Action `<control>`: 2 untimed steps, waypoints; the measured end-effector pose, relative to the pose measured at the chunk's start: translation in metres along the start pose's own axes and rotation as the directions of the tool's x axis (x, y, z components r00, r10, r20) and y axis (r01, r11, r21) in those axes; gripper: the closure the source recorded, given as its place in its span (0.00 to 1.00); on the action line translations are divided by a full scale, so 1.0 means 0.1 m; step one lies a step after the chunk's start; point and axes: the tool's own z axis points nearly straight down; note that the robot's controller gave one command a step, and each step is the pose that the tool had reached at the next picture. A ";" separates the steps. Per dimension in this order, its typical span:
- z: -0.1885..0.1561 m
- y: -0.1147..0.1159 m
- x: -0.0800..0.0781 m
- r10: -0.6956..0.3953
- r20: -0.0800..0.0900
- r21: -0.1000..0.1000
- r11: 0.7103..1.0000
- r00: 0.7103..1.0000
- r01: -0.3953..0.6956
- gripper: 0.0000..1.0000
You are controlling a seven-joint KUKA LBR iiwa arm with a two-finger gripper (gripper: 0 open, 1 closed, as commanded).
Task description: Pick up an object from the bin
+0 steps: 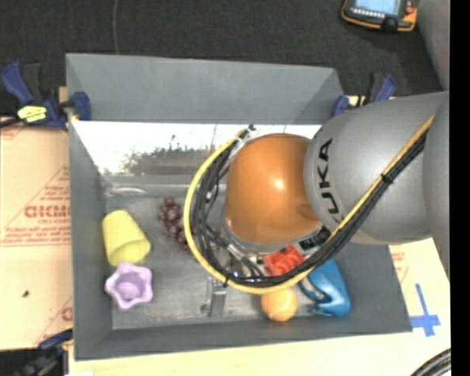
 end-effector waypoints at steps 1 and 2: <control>-0.04 -0.01 -0.02 0.005 0.008 -0.001 1.000 1.000 -0.005 0.00; 1.08 -0.17 -1.10 -0.154 0.017 0.000 0.988 0.988 0.154 0.00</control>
Offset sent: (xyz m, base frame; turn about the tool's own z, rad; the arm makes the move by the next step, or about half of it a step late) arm 0.1050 -0.0148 -0.1087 -0.1559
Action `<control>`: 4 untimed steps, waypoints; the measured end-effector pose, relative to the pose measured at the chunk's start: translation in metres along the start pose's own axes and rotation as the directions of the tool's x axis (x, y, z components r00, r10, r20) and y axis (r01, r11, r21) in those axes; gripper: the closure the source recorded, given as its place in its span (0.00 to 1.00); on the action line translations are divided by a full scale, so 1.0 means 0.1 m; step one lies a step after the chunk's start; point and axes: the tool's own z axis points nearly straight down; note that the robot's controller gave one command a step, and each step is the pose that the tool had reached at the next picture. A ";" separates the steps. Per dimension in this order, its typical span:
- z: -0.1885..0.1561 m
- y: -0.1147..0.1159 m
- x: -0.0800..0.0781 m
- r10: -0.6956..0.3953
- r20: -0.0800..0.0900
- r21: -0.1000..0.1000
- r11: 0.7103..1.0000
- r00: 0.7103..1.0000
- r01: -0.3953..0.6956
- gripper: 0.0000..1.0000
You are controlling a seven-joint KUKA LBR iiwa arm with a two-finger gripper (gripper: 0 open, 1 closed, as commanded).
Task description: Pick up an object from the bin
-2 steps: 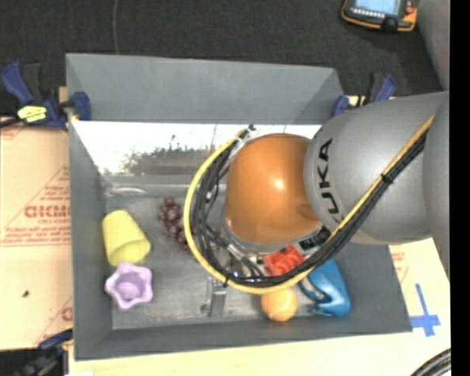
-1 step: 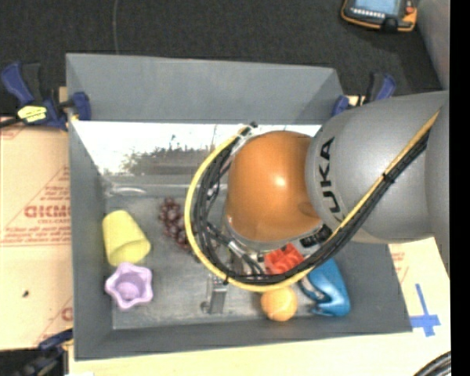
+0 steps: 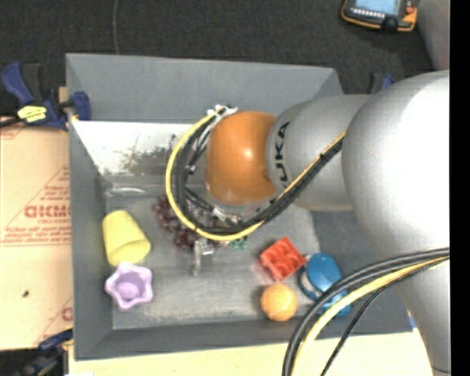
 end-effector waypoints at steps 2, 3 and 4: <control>-0.30 0.02 -0.39 0.485 0.000 -0.001 0.874 0.874 -0.485 0.00; -0.01 -0.11 -0.37 0.236 -0.002 -0.004 0.972 0.972 -0.236 0.00; -0.03 -0.10 -0.24 0.697 -0.002 -0.006 0.717 0.717 -0.697 1.00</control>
Offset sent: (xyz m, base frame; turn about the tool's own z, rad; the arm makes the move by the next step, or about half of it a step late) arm 0.0363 0.0088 0.0298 0.5085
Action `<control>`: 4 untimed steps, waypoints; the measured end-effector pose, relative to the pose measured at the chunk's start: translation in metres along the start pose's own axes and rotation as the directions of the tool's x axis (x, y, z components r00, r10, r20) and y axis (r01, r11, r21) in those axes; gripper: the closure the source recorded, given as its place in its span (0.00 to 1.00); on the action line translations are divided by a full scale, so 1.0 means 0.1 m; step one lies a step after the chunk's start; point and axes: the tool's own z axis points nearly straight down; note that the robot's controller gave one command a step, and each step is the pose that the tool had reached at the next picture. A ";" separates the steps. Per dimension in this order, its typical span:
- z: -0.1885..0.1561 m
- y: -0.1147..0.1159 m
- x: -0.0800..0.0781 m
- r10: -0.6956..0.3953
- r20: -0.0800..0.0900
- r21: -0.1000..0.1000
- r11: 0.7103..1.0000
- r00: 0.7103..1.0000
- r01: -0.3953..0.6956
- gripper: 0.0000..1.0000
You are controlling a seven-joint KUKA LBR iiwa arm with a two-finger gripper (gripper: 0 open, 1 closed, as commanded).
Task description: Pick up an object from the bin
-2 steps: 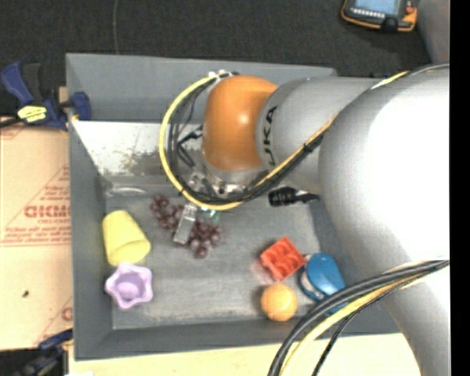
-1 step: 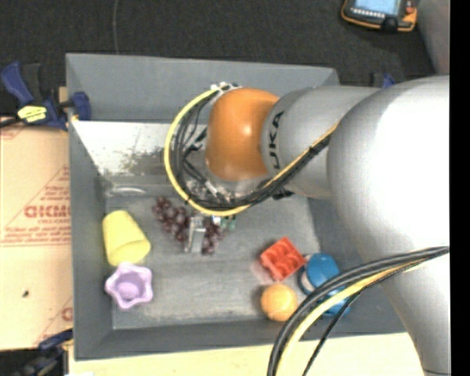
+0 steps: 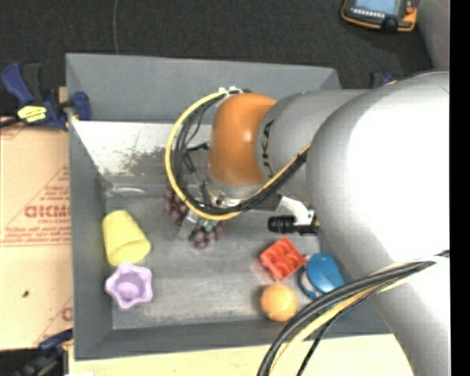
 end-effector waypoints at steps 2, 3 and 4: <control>-0.18 -0.01 0.00 -0.001 0.000 0.002 1.000 1.000 0.001 1.00; -0.42 -0.01 -0.01 -0.002 0.000 0.002 1.000 1.000 0.002 1.00; -0.68 -0.01 -0.01 -0.003 0.002 0.000 1.000 1.000 0.003 1.00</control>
Offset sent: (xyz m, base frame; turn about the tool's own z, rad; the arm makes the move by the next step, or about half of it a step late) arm 0.0000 0.0001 0.0433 0.0000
